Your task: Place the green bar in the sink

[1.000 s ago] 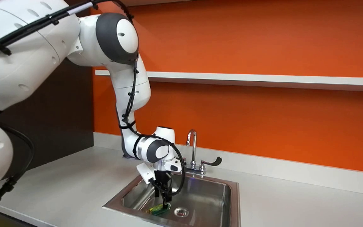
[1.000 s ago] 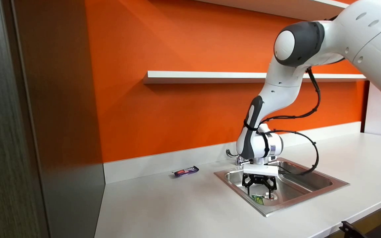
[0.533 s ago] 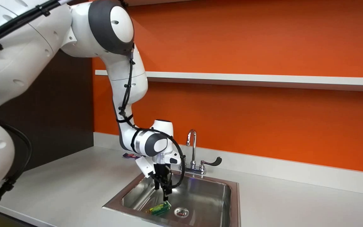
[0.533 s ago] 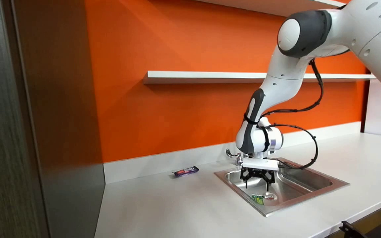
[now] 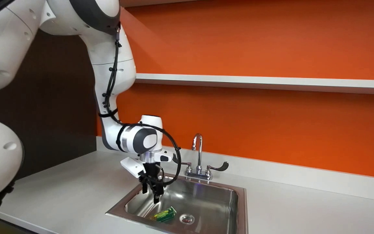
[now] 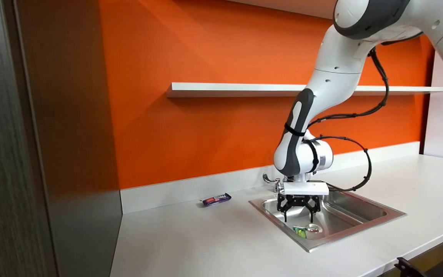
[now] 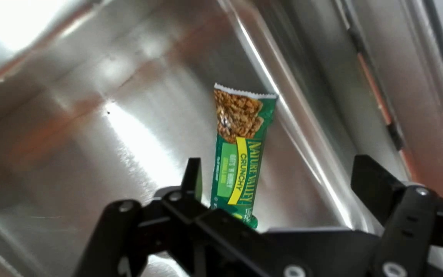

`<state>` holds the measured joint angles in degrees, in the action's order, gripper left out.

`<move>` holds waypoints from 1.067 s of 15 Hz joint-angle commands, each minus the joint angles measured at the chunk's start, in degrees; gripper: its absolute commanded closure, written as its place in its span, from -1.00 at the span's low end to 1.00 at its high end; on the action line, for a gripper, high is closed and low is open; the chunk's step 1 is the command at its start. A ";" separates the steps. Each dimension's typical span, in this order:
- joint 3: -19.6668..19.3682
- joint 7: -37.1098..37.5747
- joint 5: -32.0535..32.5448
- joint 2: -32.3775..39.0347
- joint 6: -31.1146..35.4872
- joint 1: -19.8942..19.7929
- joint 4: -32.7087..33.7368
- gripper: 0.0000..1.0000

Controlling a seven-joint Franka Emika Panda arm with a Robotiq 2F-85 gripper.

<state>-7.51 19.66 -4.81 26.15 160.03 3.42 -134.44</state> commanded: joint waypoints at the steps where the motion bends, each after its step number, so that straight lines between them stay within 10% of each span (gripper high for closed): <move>1: -0.41 -0.80 2.62 -7.65 -0.29 2.34 -7.89 -1.00; 16: 3.71 3.45 17.48 -31.45 -4.88 3.29 -25.41 -1.00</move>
<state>-6.85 22.19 12.02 1.15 158.22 8.95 -156.70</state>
